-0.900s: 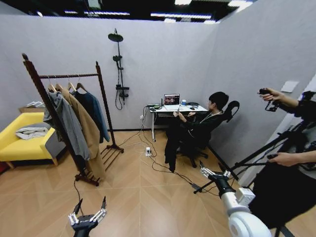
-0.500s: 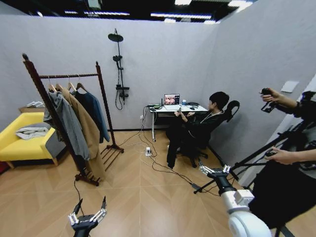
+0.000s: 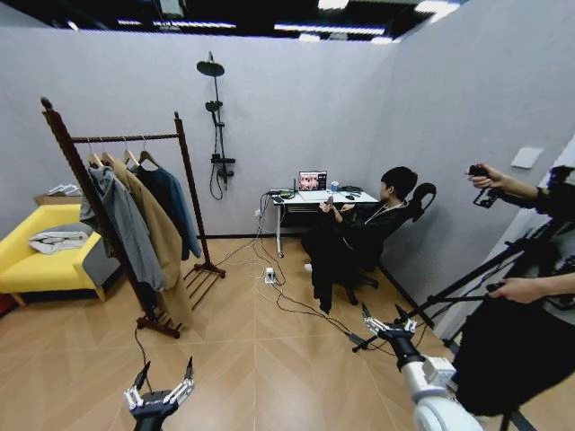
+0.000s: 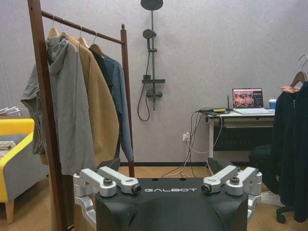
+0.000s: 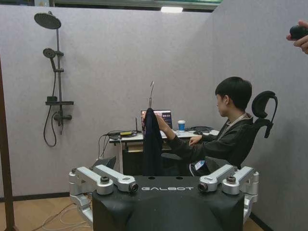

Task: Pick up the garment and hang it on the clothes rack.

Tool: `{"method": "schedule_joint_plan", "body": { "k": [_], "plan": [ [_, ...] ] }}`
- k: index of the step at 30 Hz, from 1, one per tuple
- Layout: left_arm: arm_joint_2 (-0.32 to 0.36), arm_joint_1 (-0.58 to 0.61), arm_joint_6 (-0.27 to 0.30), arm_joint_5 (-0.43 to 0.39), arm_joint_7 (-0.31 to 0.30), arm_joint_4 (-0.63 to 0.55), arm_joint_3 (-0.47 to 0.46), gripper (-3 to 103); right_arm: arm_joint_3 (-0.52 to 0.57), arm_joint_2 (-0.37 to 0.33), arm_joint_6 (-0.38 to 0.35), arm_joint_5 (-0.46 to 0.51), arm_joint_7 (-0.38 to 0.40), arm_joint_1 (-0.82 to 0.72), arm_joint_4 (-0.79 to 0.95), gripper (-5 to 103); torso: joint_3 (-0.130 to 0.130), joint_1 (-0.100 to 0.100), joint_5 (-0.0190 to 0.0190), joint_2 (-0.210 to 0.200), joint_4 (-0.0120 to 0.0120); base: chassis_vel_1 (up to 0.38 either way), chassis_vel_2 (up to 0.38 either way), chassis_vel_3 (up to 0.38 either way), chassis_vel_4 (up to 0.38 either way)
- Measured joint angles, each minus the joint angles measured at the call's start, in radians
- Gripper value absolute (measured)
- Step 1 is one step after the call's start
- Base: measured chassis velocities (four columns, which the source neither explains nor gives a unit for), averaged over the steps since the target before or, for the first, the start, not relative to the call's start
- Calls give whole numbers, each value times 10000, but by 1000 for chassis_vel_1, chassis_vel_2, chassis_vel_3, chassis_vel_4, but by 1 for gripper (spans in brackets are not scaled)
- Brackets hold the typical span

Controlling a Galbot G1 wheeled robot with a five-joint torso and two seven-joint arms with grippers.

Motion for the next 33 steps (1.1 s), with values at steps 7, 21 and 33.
{"method": "schedule_joint_plan", "body": {
  "k": [7,21,33],
  "plan": [
    [0,-1,0,0,0,0,0,100,61,-154,-23,310,127,10,206,100,0,0,0,0,-1,0,0,0,0],
    [0,0,0,0,0,0,0,100,-141,116,572,241,111,-316,131,100,0,0,-1,0,2,0,0,0,0],
    [0,0,0,0,0,0,0,100,-59,306,1310,13,174,-736,328,100,0,0,-2,1,1,0,0,0,0]
  ]
}}
